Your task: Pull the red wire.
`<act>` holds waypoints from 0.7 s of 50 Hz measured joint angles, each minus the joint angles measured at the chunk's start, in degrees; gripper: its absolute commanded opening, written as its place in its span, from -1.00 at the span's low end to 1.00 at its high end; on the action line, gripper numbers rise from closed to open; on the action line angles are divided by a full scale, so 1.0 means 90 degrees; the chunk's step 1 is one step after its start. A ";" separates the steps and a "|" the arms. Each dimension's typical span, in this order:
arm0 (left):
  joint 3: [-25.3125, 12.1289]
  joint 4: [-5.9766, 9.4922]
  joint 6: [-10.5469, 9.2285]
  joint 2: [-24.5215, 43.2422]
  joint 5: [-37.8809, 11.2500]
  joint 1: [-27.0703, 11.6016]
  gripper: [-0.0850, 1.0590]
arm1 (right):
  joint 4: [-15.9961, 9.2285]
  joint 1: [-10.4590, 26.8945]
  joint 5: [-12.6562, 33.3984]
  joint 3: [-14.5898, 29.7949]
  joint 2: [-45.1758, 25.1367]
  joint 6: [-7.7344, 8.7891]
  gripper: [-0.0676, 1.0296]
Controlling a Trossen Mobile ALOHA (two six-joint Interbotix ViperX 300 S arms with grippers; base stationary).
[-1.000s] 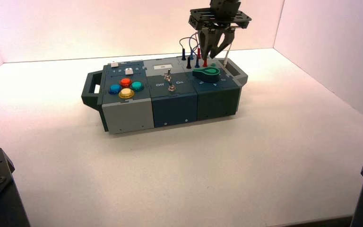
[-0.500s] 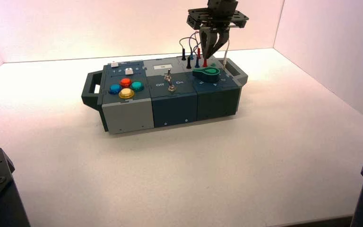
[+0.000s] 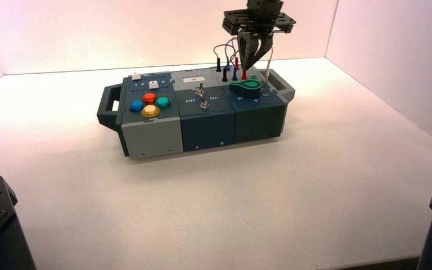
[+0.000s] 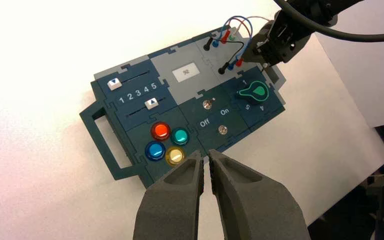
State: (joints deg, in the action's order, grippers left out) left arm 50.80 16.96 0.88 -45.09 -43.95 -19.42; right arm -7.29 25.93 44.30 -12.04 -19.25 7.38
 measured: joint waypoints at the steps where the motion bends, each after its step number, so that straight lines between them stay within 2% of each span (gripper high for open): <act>1: 0.0000 0.0000 0.0000 0.0000 0.0010 0.0000 -0.72 | 0.0000 0.0000 0.0000 0.0000 0.0000 -0.0010 -0.92; 16: 0.0000 0.0000 0.0020 0.0000 0.0010 0.0000 -0.72 | 0.0010 0.0000 0.0107 0.0000 0.0410 -0.0039 -0.92; 35: 0.0000 0.0000 0.0029 0.0000 0.0000 0.0000 -0.72 | 0.0010 0.0000 0.0176 0.0000 0.0479 -0.0098 -0.92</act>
State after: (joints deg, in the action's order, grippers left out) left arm 50.80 16.96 1.14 -45.09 -43.95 -19.42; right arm -7.21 25.93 45.88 -12.04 -14.94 6.50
